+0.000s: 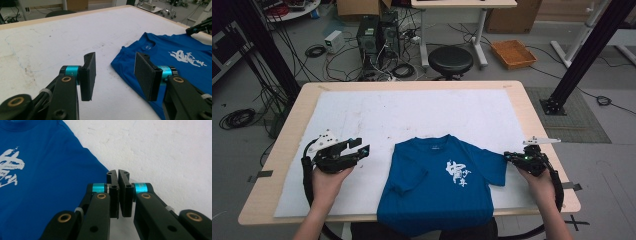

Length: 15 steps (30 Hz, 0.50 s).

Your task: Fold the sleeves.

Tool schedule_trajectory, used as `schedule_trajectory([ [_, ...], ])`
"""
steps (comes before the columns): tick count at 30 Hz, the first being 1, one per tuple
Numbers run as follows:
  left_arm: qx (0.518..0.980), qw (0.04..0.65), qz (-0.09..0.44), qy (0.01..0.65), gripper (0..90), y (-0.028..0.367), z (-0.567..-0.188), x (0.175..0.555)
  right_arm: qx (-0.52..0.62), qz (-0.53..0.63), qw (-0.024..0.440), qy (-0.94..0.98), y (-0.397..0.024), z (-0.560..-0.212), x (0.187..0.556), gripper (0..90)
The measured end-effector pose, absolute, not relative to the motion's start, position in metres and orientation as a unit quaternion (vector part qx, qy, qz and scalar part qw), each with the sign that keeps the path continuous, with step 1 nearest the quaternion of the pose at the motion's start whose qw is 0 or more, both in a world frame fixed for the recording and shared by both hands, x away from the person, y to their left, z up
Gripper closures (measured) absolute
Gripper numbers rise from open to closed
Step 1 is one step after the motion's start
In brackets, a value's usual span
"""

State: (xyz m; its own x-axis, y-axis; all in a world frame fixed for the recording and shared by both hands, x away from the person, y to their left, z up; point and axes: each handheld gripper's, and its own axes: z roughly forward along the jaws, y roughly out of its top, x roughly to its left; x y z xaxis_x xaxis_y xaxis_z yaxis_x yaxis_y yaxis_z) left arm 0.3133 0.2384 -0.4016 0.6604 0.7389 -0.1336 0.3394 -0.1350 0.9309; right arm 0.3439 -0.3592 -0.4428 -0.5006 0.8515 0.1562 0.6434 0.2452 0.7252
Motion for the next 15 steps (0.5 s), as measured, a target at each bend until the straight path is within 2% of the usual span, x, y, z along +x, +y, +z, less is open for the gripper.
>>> schedule_trajectory([
  [15, 0.732, 0.547, 0.178, 0.365, 52.1, 0.237, -0.402, 0.317, 0.457, 0.406, 0.159, 0.775, -0.325, -0.395, 0.324, 88.5],
])
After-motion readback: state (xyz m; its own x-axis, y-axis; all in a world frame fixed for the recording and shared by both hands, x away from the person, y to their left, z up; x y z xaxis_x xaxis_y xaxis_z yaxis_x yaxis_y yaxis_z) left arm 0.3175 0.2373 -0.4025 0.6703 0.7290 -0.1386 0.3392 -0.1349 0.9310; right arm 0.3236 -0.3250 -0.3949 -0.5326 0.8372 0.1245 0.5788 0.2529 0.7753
